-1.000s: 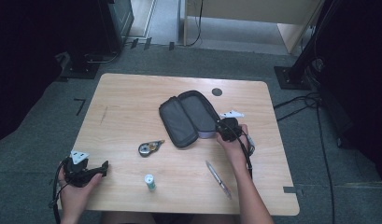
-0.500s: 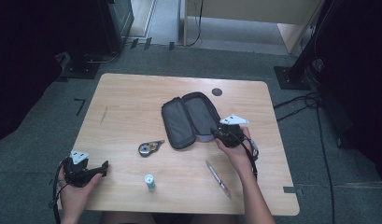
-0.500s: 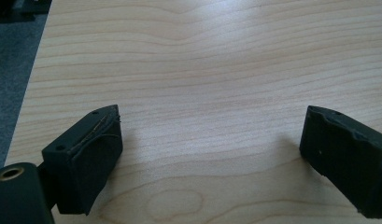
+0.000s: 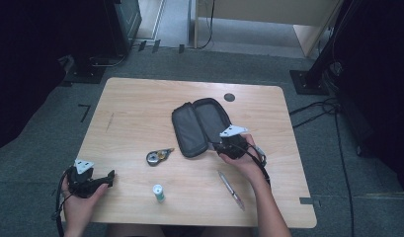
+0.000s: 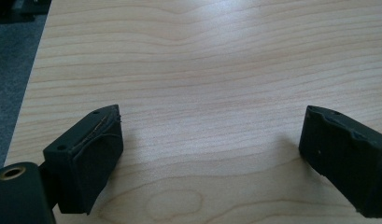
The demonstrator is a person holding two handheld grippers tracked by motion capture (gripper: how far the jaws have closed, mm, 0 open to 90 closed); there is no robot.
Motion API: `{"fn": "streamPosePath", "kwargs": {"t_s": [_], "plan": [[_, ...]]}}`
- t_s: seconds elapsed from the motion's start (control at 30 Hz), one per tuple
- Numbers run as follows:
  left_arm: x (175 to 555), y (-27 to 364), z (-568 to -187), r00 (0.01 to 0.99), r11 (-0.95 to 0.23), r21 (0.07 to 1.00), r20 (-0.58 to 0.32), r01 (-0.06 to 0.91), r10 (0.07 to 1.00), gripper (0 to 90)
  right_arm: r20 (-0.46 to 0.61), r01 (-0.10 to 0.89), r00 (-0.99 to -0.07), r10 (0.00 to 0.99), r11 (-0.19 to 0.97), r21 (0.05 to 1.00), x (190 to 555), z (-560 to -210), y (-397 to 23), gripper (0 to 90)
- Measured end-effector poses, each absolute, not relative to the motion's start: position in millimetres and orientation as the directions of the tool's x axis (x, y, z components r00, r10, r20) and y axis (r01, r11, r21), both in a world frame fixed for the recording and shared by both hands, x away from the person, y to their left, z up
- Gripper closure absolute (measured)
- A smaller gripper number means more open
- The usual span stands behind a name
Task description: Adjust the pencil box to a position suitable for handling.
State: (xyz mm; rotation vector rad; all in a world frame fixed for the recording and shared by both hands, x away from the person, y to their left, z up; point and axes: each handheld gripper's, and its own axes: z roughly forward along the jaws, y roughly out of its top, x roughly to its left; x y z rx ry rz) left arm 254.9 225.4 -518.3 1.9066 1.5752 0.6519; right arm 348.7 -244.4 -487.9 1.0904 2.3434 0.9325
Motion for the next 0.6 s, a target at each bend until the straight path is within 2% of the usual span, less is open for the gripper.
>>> {"fn": "streamPosePath", "kwargs": {"t_s": [0.13, 0.23, 0.27, 0.4, 0.6], "plan": [[255, 225, -518, 0.187, -0.140, 0.699, 0.009, 0.701, 0.982, 6.6, -0.151, 0.501, -0.642, 0.751, 0.561, 0.658, 348, -492, -238, 60.2], [255, 225, -518, 0.187, -0.140, 0.699, 0.009, 0.701, 0.982, 6.6, -0.138, 0.513, -0.653, 0.744, 0.569, 0.643, 347, -490, -237, 81.8], [255, 225, -518, 0.187, -0.140, 0.699, 0.009, 0.701, 0.982, 6.6, -0.135, 0.516, -0.655, 0.744, 0.570, 0.639, 347, -490, -238, 85.6], [255, 225, -518, 0.187, -0.140, 0.699, 0.010, 0.701, 0.982, 6.6, -0.132, 0.520, -0.646, 0.752, 0.560, 0.646, 346, -489, -237, 87.7], [255, 225, -518, 0.186, -0.139, 0.700, 0.008, 0.701, 0.982, 6.7, -0.070, 0.567, -0.570, 0.819, 0.454, 0.687, 347, -485, -232, 88.1]]}}
